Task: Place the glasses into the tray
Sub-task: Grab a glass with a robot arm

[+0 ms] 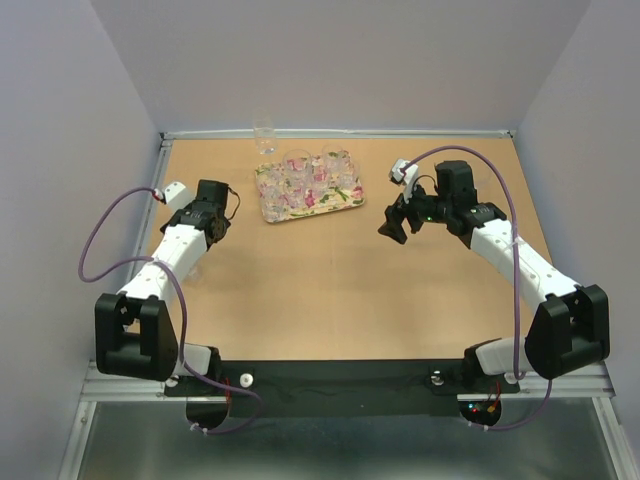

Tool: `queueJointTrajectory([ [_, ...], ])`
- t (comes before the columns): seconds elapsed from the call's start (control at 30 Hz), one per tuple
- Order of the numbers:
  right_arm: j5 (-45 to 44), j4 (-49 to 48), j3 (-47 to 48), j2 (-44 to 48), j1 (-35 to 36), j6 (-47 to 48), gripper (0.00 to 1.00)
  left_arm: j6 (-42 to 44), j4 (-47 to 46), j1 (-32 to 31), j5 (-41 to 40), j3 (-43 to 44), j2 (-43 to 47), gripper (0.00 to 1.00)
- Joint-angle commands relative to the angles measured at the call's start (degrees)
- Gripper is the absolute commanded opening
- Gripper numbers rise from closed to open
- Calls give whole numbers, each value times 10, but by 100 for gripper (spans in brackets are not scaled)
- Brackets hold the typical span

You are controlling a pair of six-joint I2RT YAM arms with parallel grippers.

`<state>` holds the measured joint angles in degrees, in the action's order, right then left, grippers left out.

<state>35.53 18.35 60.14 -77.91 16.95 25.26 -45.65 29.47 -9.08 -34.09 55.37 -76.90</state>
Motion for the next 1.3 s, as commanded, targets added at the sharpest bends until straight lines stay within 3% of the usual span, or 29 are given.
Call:
queueJointTrajectory([
  [0.0, -4, -31, -9, 8, -2, 0, 86, -17, 31, 13, -8, 15, 5, 85],
  [0.3, -6, -31, -9, 9, -3, 1, 87, -9, 5, 53, 46, -11, -4, 81],
  [0.67, -8, -31, -9, 13, -10, -1, 87, -15, -3, 72, 70, -27, -12, 71],
  [0.97, -8, -31, -9, 19, -15, -2, 87, -30, 10, 85, 88, -35, -36, 69],
  [1.1, -9, -31, -9, 21, -17, -2, 87, -31, 7, 86, 93, -37, -36, 54],
  [1.13, -9, -31, -9, 21, -17, -2, 87, -33, 8, 86, 96, -37, -36, 39],
  [1.17, -9, -31, -9, 21, -17, -2, 87, -34, 8, 86, 97, -37, -33, 33],
  [1.27, -11, -31, -9, 21, -19, -3, 87, -33, 8, 86, 99, -39, -29, 31],
])
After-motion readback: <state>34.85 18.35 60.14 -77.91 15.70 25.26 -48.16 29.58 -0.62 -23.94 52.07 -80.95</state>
